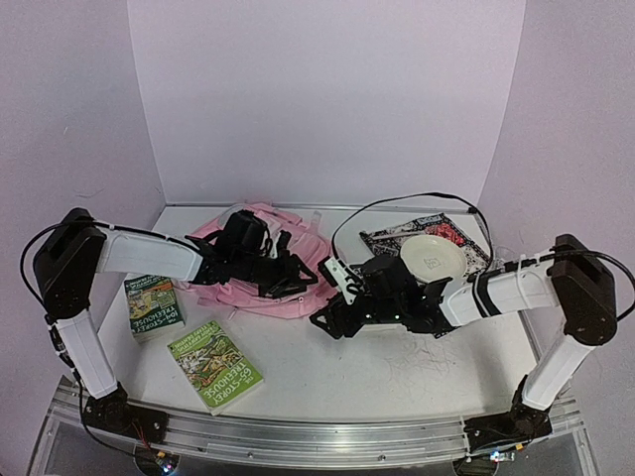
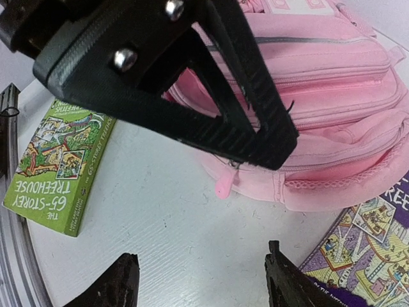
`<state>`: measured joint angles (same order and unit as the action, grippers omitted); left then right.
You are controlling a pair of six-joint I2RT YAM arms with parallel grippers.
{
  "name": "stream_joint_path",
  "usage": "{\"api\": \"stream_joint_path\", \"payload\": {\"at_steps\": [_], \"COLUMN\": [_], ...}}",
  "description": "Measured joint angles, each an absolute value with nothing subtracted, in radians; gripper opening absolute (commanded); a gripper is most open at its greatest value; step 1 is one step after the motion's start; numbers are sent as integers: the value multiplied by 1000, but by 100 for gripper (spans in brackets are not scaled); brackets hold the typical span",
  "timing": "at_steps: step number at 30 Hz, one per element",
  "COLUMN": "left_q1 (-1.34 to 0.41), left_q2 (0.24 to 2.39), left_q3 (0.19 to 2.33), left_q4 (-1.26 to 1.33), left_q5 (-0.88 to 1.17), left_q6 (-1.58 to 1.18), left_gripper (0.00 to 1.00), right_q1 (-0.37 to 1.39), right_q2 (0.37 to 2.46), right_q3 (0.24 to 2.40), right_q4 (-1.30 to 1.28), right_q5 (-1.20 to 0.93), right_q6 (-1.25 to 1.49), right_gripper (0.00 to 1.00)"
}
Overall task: Pack the student bag
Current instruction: Pick up the largest pocket of the bag from the student bag.
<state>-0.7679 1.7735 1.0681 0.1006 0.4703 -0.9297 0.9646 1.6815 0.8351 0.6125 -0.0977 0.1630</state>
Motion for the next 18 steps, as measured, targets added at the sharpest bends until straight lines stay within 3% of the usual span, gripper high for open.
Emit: {"api": "stream_joint_path", "payload": {"at_steps": [18], "left_q1": [-687], "left_q2": [1602], "left_q3": [1099], "left_q4": [-288], "left_q5": [241], "left_q6": [-571], "left_gripper": [45], "right_q1": [958], "right_q2": [1964], "right_q3": [920], "right_q4": [823], "right_q5": [-207], "right_q6": [498], "right_gripper": [56]}}
